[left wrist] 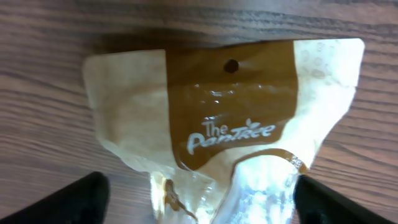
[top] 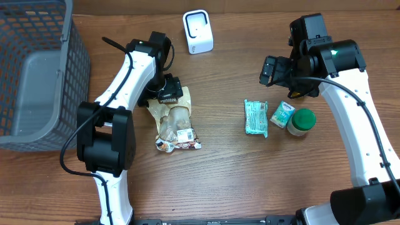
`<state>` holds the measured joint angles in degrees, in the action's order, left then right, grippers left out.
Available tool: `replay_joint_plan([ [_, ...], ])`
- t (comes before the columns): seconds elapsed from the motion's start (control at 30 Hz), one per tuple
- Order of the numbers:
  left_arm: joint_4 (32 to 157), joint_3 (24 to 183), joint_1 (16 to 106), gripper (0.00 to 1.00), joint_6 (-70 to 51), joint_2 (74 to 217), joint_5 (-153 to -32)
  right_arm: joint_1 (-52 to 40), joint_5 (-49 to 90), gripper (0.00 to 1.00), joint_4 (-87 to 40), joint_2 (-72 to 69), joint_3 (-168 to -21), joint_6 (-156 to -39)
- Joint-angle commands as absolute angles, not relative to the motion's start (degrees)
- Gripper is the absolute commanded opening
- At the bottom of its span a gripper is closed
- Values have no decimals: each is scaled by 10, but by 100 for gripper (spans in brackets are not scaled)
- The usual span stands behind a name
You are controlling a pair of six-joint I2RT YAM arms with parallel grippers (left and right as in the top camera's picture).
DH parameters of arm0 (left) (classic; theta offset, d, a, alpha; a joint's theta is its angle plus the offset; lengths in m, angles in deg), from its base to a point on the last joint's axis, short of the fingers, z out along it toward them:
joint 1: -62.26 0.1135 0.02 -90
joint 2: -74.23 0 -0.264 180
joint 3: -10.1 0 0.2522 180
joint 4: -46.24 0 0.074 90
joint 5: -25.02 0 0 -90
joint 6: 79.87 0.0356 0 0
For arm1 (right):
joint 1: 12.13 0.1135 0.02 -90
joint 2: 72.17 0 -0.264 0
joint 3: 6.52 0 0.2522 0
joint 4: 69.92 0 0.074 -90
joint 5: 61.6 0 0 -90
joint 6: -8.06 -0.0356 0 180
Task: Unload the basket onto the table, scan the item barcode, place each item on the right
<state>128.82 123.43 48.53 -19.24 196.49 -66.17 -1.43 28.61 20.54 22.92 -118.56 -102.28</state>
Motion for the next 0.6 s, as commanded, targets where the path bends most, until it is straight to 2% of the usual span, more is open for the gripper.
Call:
replay_joint_plan([
  [0.0, 1284, 1216, 487, 100, -186, 1964, -641, -13, 285, 100, 204, 221, -1189, -1020],
  [0.23, 1229, 1165, 487, 98, -189, 1964, -648, -13, 285, 100, 204, 221, -1189, -1020],
  [0.57, 1166, 1110, 487, 85, -189, 1964, -650, -13, 285, 100, 204, 221, -1189, -1020],
])
